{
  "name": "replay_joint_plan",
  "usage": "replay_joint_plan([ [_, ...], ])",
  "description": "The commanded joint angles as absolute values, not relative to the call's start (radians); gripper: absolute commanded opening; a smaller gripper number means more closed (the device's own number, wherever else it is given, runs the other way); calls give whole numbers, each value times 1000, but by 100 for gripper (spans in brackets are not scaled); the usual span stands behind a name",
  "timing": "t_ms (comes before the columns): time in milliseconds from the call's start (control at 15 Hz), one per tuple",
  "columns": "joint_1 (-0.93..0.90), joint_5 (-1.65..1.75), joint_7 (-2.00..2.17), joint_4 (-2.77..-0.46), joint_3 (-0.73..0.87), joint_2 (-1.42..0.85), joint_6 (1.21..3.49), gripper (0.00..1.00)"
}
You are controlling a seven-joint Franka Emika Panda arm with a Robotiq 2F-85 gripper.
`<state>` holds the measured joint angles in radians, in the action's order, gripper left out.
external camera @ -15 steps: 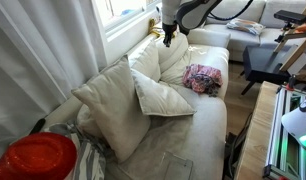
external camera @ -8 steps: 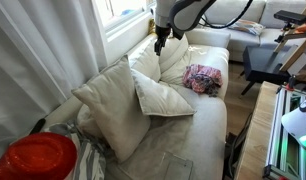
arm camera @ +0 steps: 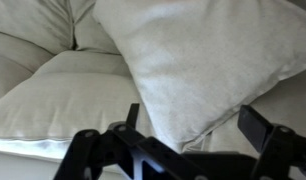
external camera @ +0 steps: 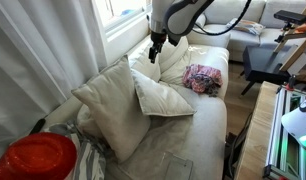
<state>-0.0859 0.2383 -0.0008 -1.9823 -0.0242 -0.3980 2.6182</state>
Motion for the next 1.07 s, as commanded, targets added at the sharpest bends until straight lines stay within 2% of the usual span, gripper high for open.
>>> replay_joint_plan([
  [0, -70, 81, -57, -1934, -118, -518, 2658, 100],
  [400, -116, 51, -10, -1881, -121, -686, 2849, 100],
  [1000, -218, 32, 193, -1764, -23, -813, 2852, 100],
])
